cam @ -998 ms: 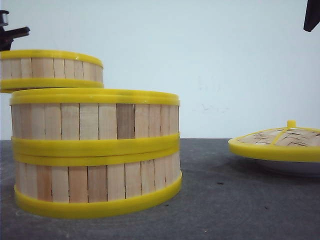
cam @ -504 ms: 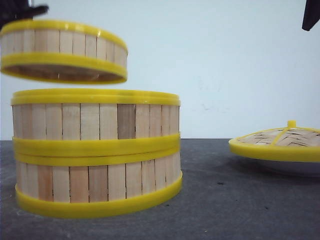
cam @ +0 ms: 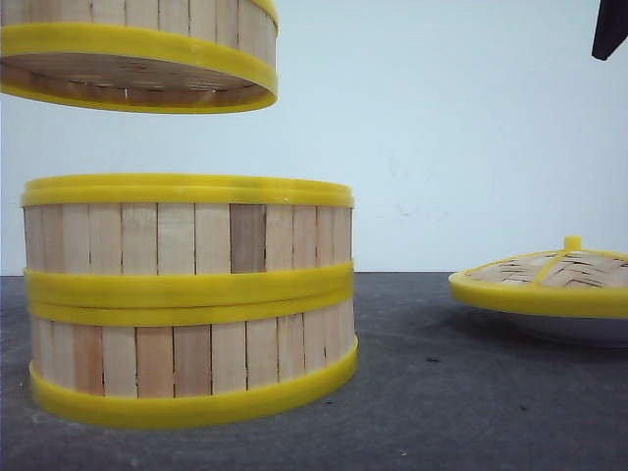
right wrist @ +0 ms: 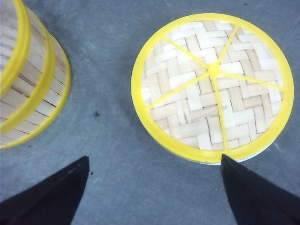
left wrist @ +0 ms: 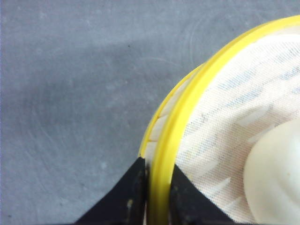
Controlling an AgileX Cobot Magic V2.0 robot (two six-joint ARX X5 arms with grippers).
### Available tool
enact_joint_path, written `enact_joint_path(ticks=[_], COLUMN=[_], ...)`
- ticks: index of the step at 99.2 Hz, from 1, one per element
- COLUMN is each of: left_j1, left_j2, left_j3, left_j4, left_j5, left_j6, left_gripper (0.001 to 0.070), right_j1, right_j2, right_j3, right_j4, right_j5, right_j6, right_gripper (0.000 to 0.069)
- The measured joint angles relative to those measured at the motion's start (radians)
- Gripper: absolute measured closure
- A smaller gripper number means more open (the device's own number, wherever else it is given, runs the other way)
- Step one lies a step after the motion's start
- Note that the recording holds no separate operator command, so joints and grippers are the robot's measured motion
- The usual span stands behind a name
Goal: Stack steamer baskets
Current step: 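Grasp the one-bun basket with the left gripper and lift it over the stack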
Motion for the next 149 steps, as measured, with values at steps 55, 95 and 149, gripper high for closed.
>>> enact_joint_path(ticks=[55,95,149], left_j1=[-0.124,-0.167,-0.168], left_j2=[-0.080,-0.080,-0.051], left_j3=[-0.290,-0.311,-0.311], left_j4=[0.173,0.261,0.267], left_j5=[0.000,-0.024,-0.048], left_j6=[-0.050,-0.106,-0.109], left_gripper=[0.0681,0.0681,0.0681], right_j1=[0.000,0.000,0.000], right_j2=[0.000,0.000,0.000], right_j3=[0.000,0.000,0.000], right_j4=[0.000,0.000,0.000], right_j5=[-0.006,-0.026,-0.026], right_j6=[-0.015,-0.015,-0.015], right_gripper=[0.0135,0.0135,0.0135])
